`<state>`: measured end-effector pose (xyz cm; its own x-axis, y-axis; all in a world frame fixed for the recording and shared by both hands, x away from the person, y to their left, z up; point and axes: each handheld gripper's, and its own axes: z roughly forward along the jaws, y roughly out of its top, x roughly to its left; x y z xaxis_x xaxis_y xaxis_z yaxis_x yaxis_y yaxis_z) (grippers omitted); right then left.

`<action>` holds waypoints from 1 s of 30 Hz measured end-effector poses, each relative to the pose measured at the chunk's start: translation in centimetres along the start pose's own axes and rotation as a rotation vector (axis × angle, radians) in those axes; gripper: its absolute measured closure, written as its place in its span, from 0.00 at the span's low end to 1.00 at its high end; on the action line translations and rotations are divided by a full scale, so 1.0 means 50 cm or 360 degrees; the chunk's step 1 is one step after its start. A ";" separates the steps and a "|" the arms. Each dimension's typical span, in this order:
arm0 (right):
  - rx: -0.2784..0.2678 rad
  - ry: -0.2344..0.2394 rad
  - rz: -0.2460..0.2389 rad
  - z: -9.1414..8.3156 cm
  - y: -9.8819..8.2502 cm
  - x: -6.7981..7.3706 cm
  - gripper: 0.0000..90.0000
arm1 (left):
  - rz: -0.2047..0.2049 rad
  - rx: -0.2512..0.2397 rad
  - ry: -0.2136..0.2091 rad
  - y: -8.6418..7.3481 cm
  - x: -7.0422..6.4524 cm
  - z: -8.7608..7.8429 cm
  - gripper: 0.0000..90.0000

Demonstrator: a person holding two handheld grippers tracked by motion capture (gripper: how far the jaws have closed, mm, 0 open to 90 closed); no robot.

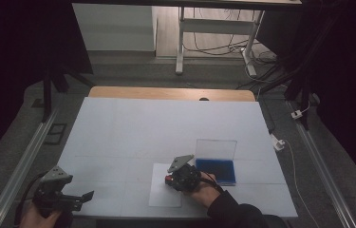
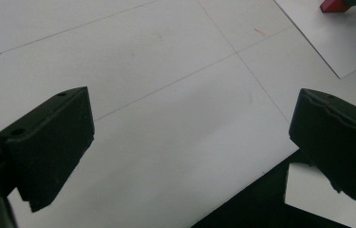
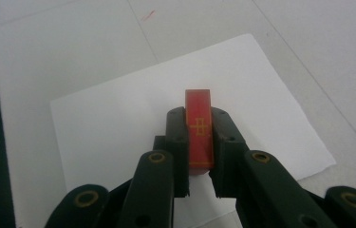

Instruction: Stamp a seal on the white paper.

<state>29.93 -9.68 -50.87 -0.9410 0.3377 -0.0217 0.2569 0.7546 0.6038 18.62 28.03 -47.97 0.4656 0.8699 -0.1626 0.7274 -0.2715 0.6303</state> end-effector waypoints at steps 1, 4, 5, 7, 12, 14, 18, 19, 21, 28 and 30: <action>-0.0002 0.0023 0.0021 -0.001 -0.001 -0.003 0.89 | 0.0001 0.0000 0.0000 0.000 0.000 0.000 0.02; -0.0029 0.0069 0.0080 0.001 -0.005 -0.013 0.89 | 0.0001 0.0000 0.0000 0.000 0.000 0.000 0.02; -0.0032 0.0084 0.0097 0.001 -0.006 -0.017 0.89 | 0.0000 -0.0001 0.0001 0.000 0.000 0.000 0.02; -0.0049 0.0111 0.0143 0.001 -0.008 -0.023 0.89 | 0.0002 -0.0001 0.0001 0.000 0.000 0.000 0.02; -0.0068 0.0164 0.0219 0.003 -0.012 -0.034 0.89 | 0.0003 -0.0002 0.0002 0.000 0.000 0.000 0.02; -0.0062 0.0149 0.0196 0.002 -0.011 -0.031 0.89 | 0.0003 -0.0003 0.0001 0.000 0.000 0.000 0.02; -0.0032 0.0075 0.0088 0.001 -0.006 -0.016 0.89 | 0.0006 -0.0004 0.0005 0.000 -0.001 0.000 0.02; -0.0026 0.0049 0.0061 0.001 -0.004 -0.010 0.89 | 0.0006 -0.0004 0.0005 0.000 -0.001 0.000 0.02; -0.0023 0.0021 0.0022 0.001 -0.003 -0.006 0.89 | 0.0006 -0.0005 0.0005 0.000 -0.001 0.000 0.02; -0.0003 0.0016 0.0027 -0.001 0.000 -0.007 0.88 | 0.0003 -0.0007 0.0001 -0.001 0.000 -0.001 0.02; -0.0016 0.0030 0.0035 -0.001 -0.001 -0.009 0.88 | 0.0003 -0.0007 0.0002 -0.001 0.000 -0.001 0.02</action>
<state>30.32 -9.88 -50.84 -0.9391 0.3437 0.0065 0.2756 0.7415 0.6117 18.56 28.04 -47.96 0.4665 0.8698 -0.1607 0.7241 -0.2713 0.6340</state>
